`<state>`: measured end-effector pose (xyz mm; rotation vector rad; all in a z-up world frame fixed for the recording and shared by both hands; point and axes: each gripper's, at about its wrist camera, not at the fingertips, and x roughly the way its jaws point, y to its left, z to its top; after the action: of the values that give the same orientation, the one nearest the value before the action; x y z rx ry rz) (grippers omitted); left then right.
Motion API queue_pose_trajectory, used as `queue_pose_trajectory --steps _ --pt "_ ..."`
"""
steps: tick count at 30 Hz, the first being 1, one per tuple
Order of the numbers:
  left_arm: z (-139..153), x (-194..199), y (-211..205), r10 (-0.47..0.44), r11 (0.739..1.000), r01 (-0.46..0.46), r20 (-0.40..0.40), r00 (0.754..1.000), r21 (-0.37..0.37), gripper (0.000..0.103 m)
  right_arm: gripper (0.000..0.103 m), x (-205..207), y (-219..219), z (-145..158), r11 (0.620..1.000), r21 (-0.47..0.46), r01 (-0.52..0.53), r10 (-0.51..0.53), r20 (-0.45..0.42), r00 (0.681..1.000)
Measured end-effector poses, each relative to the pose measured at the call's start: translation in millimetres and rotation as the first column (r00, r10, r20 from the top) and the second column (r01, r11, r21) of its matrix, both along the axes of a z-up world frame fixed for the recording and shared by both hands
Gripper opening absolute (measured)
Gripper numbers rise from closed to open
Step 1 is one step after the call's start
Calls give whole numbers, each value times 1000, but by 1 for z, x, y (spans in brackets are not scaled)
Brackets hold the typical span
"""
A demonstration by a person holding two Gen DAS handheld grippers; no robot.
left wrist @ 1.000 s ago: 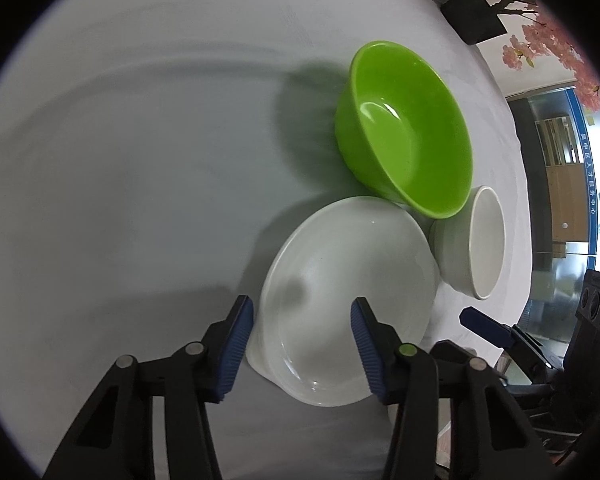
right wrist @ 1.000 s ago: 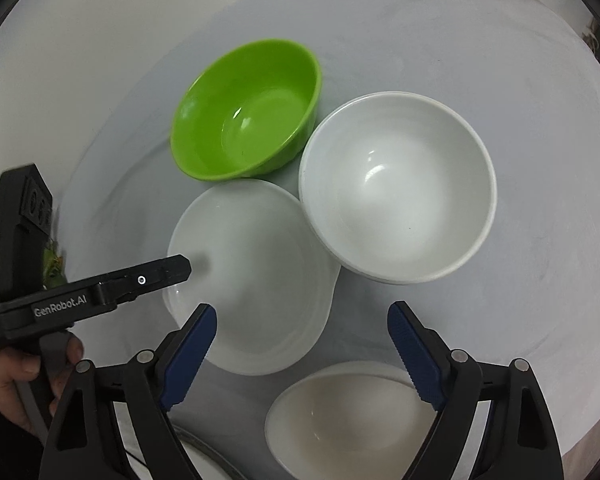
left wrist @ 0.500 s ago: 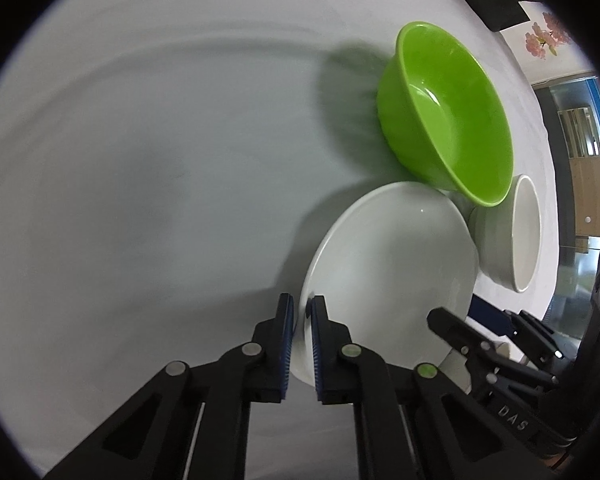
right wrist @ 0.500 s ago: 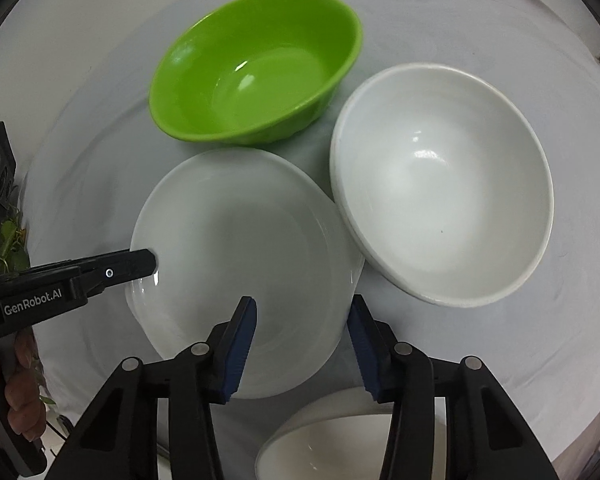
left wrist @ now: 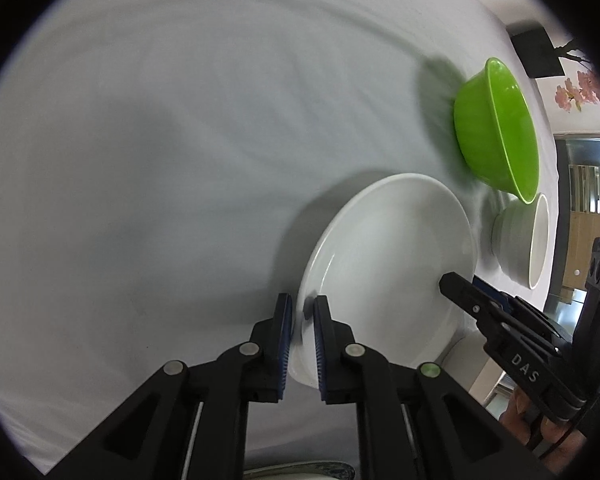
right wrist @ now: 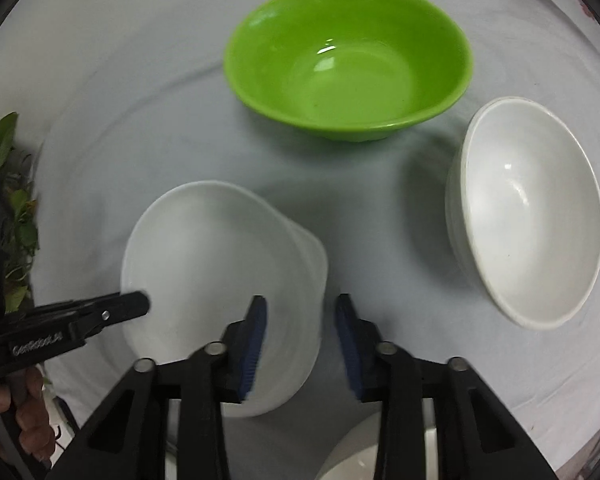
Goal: Organize plates and bowls
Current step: 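Lift the second white oval plate with the right gripper toward the stack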
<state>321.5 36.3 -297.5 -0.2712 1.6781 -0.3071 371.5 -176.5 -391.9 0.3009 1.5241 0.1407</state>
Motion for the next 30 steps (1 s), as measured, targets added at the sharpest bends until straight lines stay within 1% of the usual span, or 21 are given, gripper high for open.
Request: queue_pose_trajectory --steps 1,4,6,8,11,13,15,19,22,23,24,25,26,28,30 --pt "1 0 1 -7 1000 7 6 1000 11 10 16 4 0 -3 1000 3 3 -3 -8 1000" --pt "7 -2 -7 -45 998 43 38 998 52 10 15 11 3 -3 1000 -9 1 -1 -2 1000" --pt "15 -2 -13 -41 998 38 48 998 53 9 13 12 -3 -2 1000 1 19 -19 -11 1000" --pt "28 -7 -11 -35 998 31 69 997 54 9 10 9 -4 8 1000 -21 11 -10 12 1000" --pt "61 -18 -7 -11 998 5 112 994 56 9 9 6 -5 38 1000 -30 -2 4 77 997" --pt "86 -26 -2 -11 998 2 151 989 65 9 9 -1 -4 63 999 -29 -18 22 130 991" --pt "112 -39 2 -13 997 -1 186 982 74 9 9 -5 -11 82 1000 -20 -20 23 159 987" --pt "155 -67 13 -3 997 -15 249 969 71 9 8 -23 -25 131 1000 -8 -19 20 218 976" --pt "179 -90 19 2 998 -21 278 961 65 9 8 -49 -25 166 1000 -2 -15 15 250 968" --pt "186 -100 21 8 998 -26 284 959 60 9 8 -63 -20 175 1000 -1 -13 13 255 967" --pt "191 -107 23 9 998 -28 289 957 60 9 8 -80 -6 182 1000 -2 -10 11 261 965" --pt "192 -117 17 8 998 -28 295 956 63 9 8 -89 -8 190 1000 0 -6 6 264 965" --pt "195 -125 14 9 997 -30 299 954 66 9 8 -105 6 204 1000 2 -3 2 264 965" --pt "200 -143 8 10 997 -35 308 951 75 9 8 -125 5 214 1000 11 7 -9 264 964" --pt "204 -156 8 7 996 -33 314 950 79 9 8 -162 5 242 1000 23 12 -17 258 966"
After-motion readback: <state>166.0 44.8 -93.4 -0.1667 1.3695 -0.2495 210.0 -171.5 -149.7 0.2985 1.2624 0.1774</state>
